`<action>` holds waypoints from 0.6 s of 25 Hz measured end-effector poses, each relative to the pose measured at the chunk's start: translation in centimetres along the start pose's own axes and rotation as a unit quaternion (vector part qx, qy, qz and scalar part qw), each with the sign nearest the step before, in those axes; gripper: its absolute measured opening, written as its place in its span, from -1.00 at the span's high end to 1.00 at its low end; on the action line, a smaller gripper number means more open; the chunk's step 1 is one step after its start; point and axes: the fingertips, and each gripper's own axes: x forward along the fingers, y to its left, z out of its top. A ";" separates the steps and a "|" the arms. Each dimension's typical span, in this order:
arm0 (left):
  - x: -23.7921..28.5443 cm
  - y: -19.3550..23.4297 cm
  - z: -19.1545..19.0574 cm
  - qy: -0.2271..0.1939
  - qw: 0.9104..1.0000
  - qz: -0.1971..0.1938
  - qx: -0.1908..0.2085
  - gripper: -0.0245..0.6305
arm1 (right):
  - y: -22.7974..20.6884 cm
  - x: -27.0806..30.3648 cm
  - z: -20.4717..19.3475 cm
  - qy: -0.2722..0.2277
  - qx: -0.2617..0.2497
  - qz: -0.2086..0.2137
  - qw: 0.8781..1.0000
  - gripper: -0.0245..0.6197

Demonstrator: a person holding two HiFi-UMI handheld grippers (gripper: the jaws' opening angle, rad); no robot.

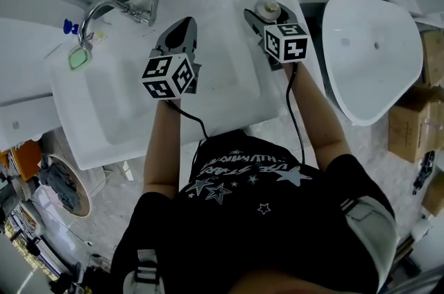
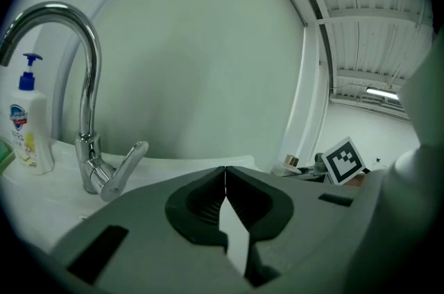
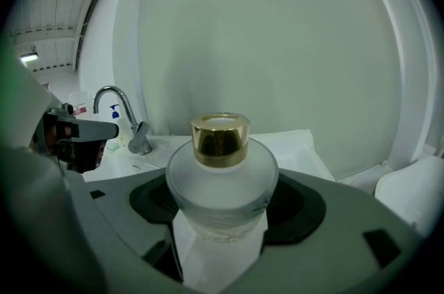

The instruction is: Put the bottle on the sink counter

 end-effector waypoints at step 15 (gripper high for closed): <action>4.6 3.7 -1.0 0.019 1.000 0.003 -0.017 0.90 | -2.2 7.4 0.4 0.019 -0.037 -0.014 0.999 -0.07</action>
